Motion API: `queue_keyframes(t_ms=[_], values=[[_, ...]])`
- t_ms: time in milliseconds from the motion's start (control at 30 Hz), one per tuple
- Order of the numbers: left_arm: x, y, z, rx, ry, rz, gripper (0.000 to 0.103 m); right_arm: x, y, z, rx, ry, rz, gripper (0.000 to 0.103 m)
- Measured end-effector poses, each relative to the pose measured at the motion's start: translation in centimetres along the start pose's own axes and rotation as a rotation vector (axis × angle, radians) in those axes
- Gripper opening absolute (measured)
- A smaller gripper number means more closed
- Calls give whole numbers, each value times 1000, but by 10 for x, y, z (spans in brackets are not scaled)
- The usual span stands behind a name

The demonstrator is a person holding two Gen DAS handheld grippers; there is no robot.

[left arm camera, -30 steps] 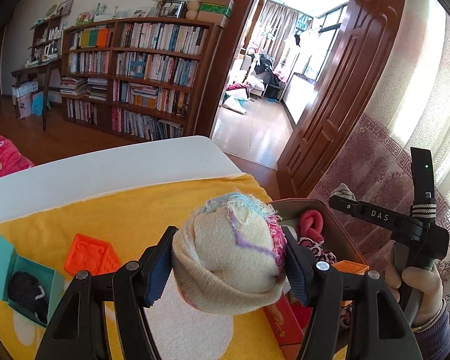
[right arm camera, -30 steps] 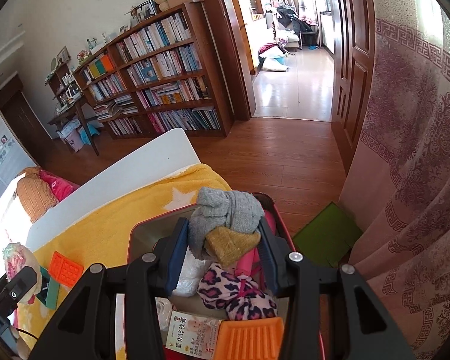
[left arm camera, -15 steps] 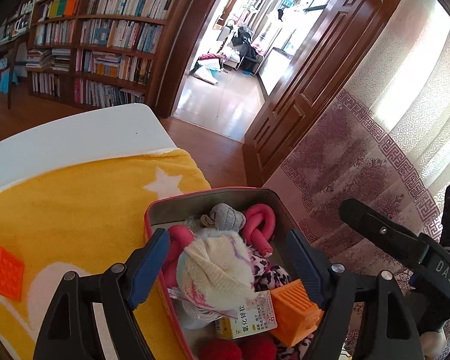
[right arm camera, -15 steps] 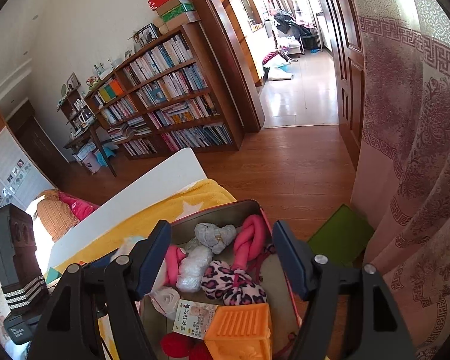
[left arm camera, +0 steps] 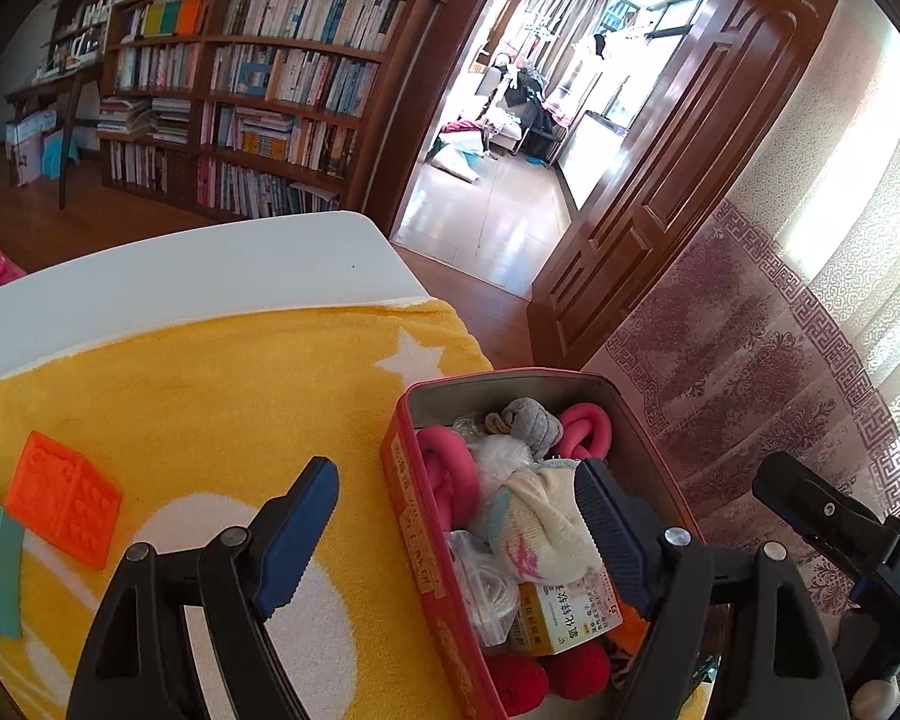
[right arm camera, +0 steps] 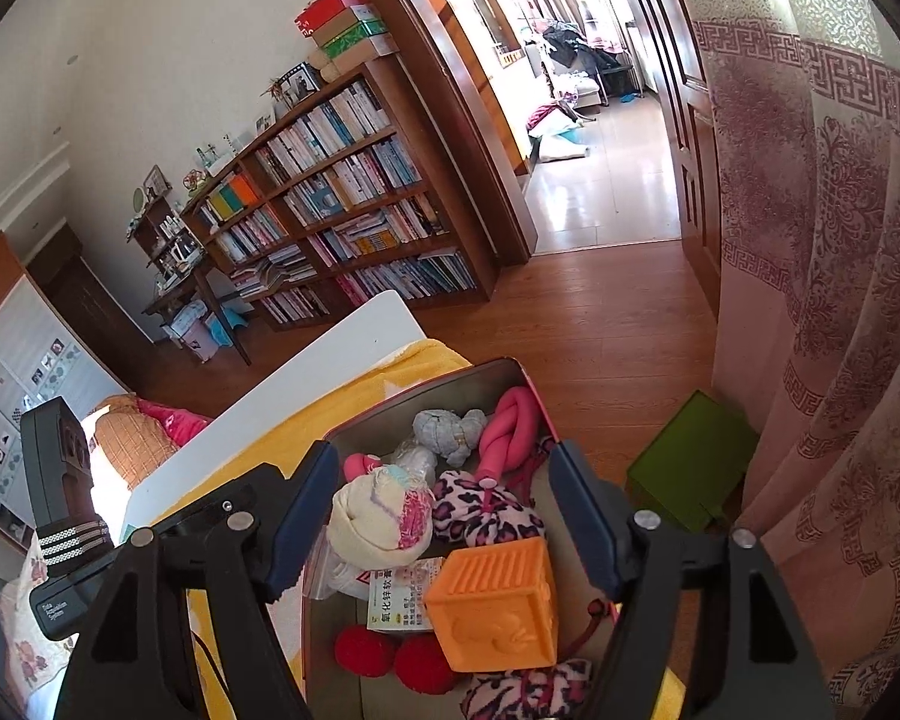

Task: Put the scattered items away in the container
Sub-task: 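Withdraw both tools from the tin toward the orange block and teal box, then grasp the black knit item with the left tool while the right tool grasps the orange block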

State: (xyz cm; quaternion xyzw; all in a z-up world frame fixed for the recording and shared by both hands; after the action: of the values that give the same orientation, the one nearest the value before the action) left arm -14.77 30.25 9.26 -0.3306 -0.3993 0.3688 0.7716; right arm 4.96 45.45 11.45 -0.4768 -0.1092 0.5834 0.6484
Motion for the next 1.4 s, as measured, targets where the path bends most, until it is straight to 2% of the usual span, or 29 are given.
queue_keyframes(t_ms=[167, 400, 800, 967, 1167, 1300, 1400], values=[[-24, -16, -16, 14, -36, 23, 83, -13, 4, -12, -14, -12, 16, 76], [-75, -54, -40, 63, -99, 69, 83, -57, 13, -30, -37, -85, 54, 77], [-206, -144, -89, 173, -273, 232, 83, -141, 58, -68, -137, -197, 120, 79], [-251, -160, -110, 184, -369, 251, 83, -163, 75, -81, -176, -232, 126, 79], [-264, -153, -125, 155, -369, 178, 83, -178, 86, -94, -208, -242, 128, 79], [-254, -136, -120, 129, -311, 178, 83, -183, 92, -102, -222, -248, 124, 79], [-255, -125, -117, 120, -315, 181, 83, -183, 94, -104, -226, -245, 120, 79]])
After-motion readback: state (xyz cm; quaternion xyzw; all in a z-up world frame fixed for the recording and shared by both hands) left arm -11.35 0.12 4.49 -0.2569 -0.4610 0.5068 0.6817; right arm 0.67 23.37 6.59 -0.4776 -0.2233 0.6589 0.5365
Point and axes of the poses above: each gripper's, at about its wrist camera, not at the fingertips, and y roughly the way its jaws point, x to its right, z to its top, the point moved 1 cm from there along y, roughly the way its jaws point, and after that the axes turned 11 degrees about -x, right-handed, at the moved point
